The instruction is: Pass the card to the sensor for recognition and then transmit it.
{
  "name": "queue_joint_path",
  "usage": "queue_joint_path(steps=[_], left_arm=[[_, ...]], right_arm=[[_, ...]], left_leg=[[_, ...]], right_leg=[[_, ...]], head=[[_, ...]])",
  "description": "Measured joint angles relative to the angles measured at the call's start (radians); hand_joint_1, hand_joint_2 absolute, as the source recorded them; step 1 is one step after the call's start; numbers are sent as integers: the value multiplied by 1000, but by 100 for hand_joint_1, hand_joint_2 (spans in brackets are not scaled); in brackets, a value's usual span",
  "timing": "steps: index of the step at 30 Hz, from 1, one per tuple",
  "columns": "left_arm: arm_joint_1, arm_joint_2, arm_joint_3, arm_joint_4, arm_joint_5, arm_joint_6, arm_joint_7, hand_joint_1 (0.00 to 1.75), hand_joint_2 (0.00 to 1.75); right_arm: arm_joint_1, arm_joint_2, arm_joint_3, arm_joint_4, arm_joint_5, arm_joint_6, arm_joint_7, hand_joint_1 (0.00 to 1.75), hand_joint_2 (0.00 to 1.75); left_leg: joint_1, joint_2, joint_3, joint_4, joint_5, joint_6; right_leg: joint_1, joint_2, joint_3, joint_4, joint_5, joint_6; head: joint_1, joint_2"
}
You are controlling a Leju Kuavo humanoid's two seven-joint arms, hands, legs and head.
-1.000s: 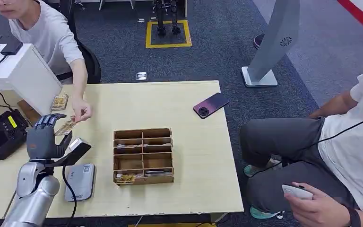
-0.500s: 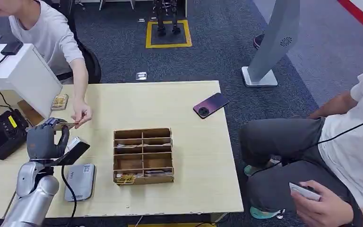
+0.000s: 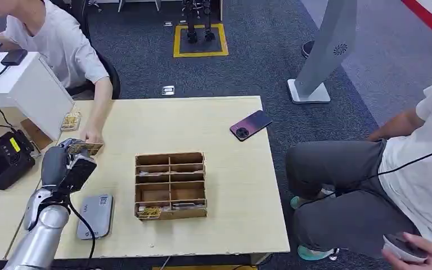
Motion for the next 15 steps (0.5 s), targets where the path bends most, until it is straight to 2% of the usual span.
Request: queue_joint_path(steps=[7, 15], left_arm=[[100, 11, 15, -93, 16, -16, 10, 175, 175], [131, 15, 25, -135, 24, -35, 15, 175, 175]], right_arm=[[5, 0, -8, 0, -9, -7, 2, 0, 175], [6, 0, -14, 0, -18, -15, 2, 0, 175]], left_leg=[[0, -1, -1, 0, 0, 0], [0, -1, 0, 0, 0, 0]], right_leg=[[0, -1, -1, 0, -1, 0], [0, -1, 0, 0, 0, 0]], head=[[0, 0], [0, 0]])
